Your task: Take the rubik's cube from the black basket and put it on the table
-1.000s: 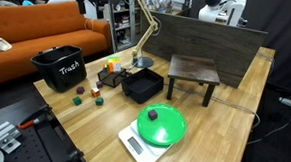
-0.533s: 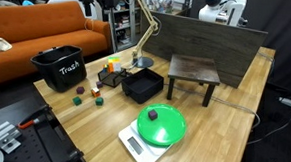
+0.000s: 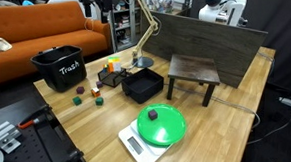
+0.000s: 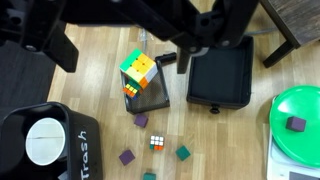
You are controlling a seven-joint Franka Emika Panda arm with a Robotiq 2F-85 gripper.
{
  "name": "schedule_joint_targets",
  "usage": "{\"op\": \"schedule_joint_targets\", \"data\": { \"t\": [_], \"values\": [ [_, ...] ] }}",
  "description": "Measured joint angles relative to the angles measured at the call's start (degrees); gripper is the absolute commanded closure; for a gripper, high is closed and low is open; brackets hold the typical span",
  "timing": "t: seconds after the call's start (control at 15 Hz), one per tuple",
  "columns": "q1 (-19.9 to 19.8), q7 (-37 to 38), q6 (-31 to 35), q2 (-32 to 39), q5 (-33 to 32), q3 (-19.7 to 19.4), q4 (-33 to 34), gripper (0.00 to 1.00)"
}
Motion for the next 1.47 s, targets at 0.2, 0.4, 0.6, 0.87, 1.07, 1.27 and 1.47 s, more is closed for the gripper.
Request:
{"op": "schedule_joint_targets", "data": {
  "t": [0.2,0.4,0.6,0.87,1.07,1.27,1.47],
  "values": [
    [0.0,2.6,0.0,3.6,4.1,0.0,1.4,0.0],
    [0.1,4.4,-0.1,8.2,7.2,0.3,4.1,0.0],
    [0.1,4.5,-0.1,9.1,7.2,0.4,4.6,0.0],
    [0.1,4.5,-0.1,8.8,7.2,0.4,4.6,0.0],
    [0.1,4.5,-0.1,8.8,7.2,0.4,4.6,0.0],
    [0.1,5.2,0.0,9.3,6.9,0.4,4.8,0.0],
    [0.1,9.0,0.0,12.2,5.7,0.6,6.5,0.0]
  ]
}}
